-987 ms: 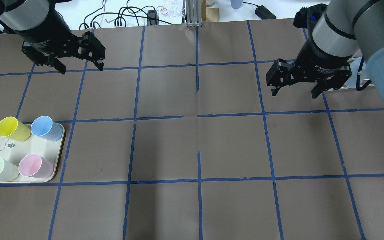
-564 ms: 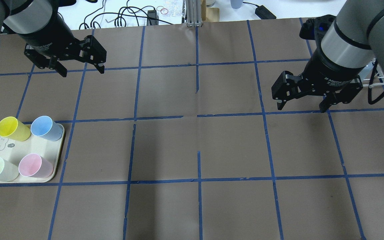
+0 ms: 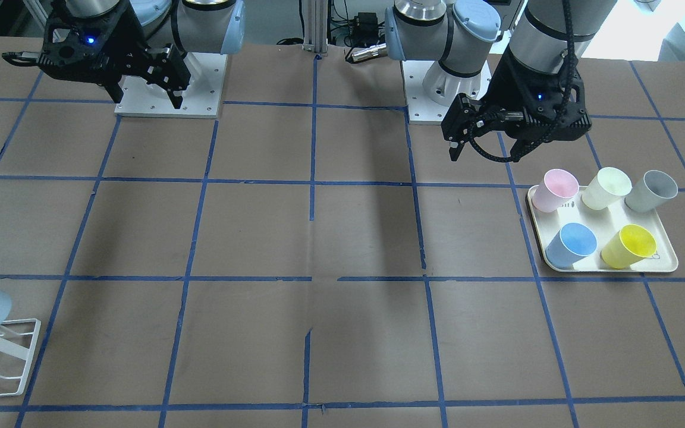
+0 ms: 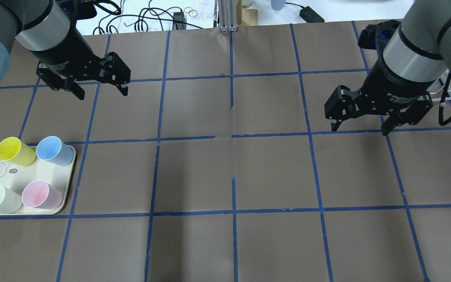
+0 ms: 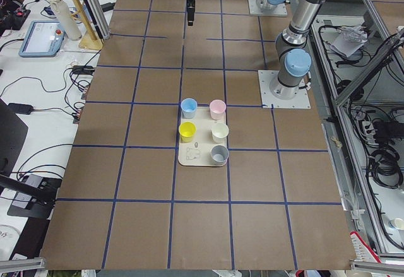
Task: Transfer IKEA cup to right arm and place on rack
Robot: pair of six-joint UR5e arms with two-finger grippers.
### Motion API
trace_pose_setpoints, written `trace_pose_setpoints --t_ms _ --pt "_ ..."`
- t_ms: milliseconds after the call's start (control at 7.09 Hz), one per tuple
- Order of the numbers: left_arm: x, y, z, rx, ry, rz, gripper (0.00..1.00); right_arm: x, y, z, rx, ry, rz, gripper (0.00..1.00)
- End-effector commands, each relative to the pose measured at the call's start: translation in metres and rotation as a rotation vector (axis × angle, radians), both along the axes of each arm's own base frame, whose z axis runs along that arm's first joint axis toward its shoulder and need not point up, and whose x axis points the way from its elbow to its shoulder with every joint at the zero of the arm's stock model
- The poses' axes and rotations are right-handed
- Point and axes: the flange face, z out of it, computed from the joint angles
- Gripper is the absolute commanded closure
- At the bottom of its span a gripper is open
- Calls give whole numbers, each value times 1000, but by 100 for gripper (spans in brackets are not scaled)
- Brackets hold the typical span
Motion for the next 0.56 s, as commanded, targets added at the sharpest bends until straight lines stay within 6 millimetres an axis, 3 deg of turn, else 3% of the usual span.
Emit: trace_pose_setpoints --t_ms 0,423 --pt "-1 -4 4 -7 -5 -4 0 -1 0 0 -3 1 -3 0" --pt "-2 -5 5 -8 -2 -4 0 -1 -1 0 -3 -1 3 0"
